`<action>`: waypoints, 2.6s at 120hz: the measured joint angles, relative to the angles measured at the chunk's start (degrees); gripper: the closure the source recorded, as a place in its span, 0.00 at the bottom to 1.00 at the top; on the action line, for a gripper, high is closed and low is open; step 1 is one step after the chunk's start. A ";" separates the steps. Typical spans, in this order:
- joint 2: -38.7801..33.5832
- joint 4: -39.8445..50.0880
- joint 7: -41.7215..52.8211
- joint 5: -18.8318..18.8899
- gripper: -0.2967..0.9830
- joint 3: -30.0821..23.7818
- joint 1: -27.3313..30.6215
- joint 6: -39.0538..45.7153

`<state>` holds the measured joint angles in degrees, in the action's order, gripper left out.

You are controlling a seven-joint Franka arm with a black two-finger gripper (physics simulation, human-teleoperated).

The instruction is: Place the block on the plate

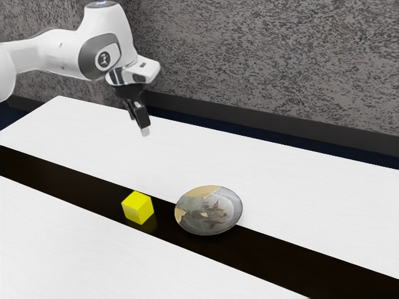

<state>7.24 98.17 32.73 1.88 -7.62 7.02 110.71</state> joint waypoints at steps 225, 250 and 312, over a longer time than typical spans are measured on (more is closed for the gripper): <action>12.37 19.54 -5.90 -15.21 0.44 4.60 1.58 20.51; 7.92 19.13 -6.23 -14.40 0.45 2.58 0.06 20.10; 18.32 5.40 -6.93 -12.88 0.43 -1.52 -10.18 20.39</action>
<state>25.56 103.57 25.80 -11.01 -9.14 -3.16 131.11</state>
